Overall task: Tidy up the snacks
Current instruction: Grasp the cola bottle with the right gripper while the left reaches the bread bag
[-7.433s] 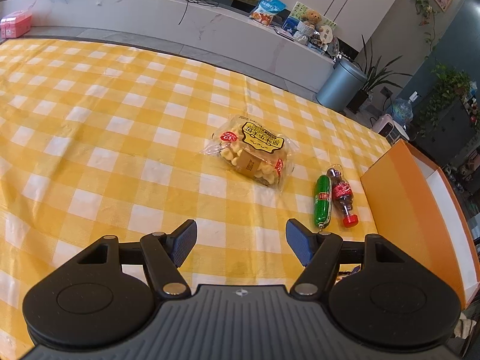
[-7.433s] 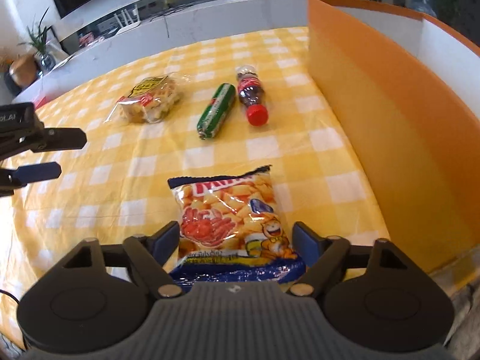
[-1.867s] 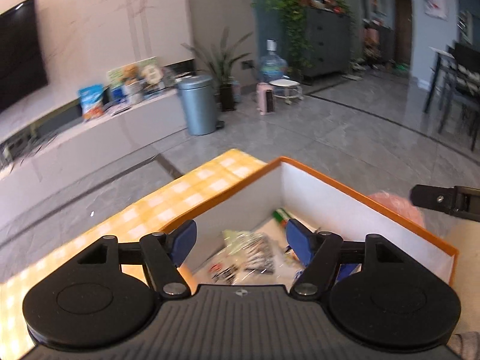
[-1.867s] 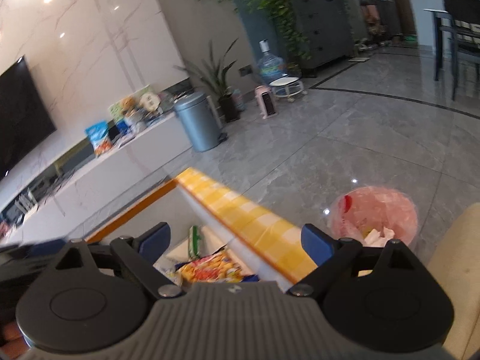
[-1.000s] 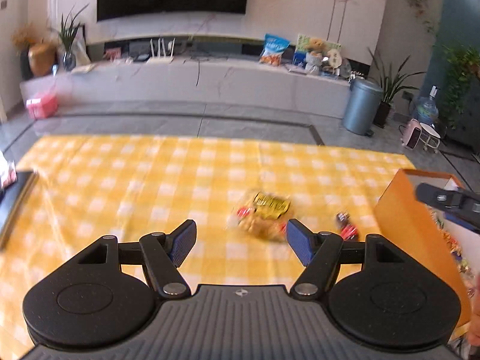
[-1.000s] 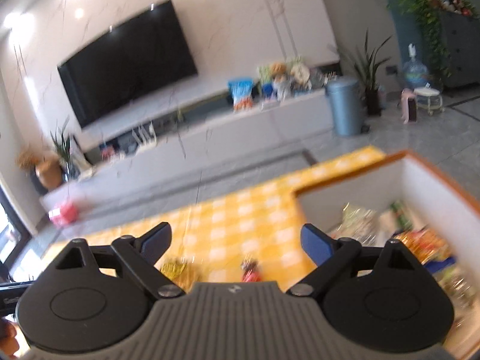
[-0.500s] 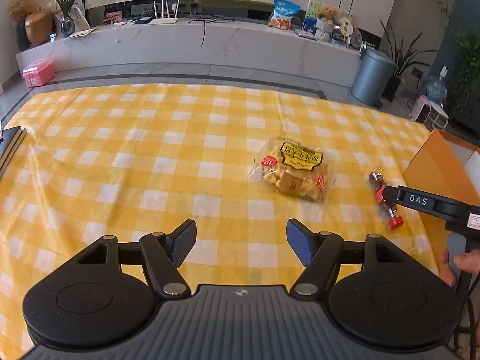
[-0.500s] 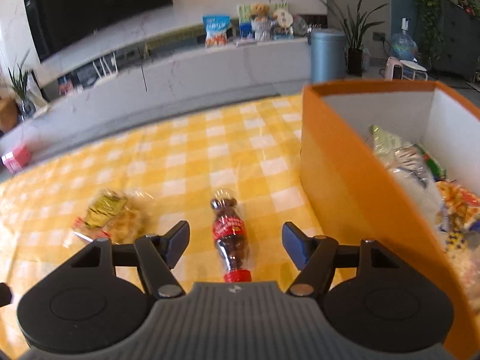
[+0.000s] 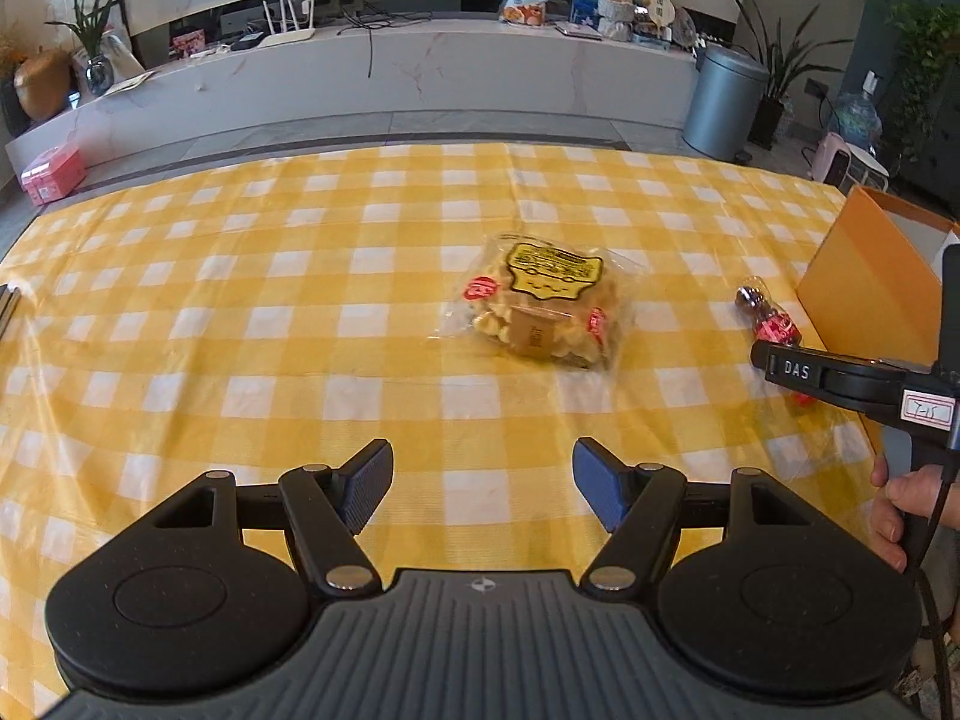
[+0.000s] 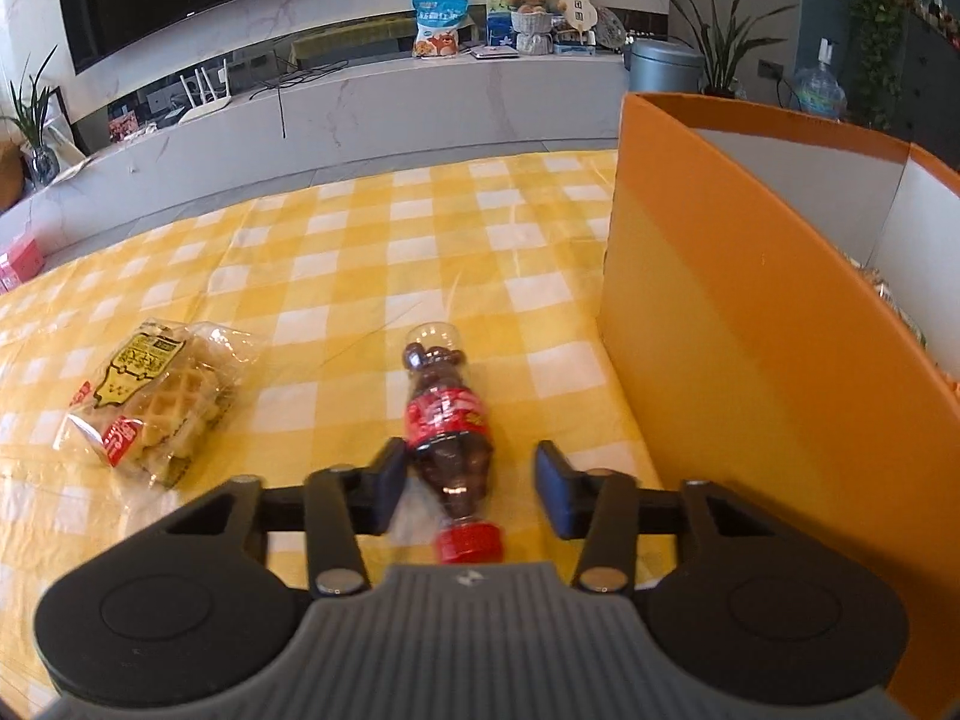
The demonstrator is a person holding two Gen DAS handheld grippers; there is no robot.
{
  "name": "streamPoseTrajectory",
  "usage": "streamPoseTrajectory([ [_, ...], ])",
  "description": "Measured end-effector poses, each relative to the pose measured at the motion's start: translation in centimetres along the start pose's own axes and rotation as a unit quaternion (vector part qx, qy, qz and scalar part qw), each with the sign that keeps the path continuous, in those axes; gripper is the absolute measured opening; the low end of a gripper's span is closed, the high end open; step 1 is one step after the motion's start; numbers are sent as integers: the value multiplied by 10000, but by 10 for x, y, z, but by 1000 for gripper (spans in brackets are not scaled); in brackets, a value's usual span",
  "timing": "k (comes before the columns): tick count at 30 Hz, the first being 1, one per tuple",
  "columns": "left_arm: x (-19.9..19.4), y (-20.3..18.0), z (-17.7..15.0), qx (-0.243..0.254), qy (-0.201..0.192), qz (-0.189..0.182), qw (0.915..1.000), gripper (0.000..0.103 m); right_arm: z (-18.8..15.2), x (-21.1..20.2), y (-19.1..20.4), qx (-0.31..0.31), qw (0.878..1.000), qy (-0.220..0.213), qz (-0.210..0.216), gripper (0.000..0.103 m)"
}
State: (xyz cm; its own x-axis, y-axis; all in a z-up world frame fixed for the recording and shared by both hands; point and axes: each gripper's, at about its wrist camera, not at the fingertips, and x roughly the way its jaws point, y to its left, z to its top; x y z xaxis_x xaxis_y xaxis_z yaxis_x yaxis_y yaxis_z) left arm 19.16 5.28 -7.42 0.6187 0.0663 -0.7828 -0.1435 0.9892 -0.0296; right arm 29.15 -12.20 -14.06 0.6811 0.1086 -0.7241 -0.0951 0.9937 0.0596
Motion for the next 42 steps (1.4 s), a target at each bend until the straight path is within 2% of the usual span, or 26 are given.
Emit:
streamPoseTrajectory([
  [4, -3, -15, 10, 47, -70, -163, 9998, 81, 0, 1, -1, 19, 10000, -10, 12, 30],
  [18, -4, -49, 51, -500, -250, 192, 9983, 81, 3, -2, -13, 382, 9989, 187, 210, 30],
  [25, 6, -65, 61, -789, -100, 287, 9964, 81, 3, -4, -14, 404, 9985, 281, 243, 30],
  [27, 13, -68, 66, -886, 60, 345, 9954, 81, 2, -4, -14, 359, 9986, 303, 258, 30],
  [29, 24, -65, 71, -1267, 406, 487, 9899, 81, 3, -4, -13, 323, 9986, 320, 258, 30],
  [33, 44, -52, 78, -2081, 917, 557, 9722, 81, 2, -5, -13, 306, 9985, 336, 295, 30],
  [38, 63, -35, 91, -2596, 1229, 996, 9527, 81, 1, -6, -13, 331, 9981, 367, 369, 30],
  [42, 70, -23, 105, -2918, 1274, 913, 9435, 82, 1, -6, -12, 315, 9980, 375, 391, 30],
])
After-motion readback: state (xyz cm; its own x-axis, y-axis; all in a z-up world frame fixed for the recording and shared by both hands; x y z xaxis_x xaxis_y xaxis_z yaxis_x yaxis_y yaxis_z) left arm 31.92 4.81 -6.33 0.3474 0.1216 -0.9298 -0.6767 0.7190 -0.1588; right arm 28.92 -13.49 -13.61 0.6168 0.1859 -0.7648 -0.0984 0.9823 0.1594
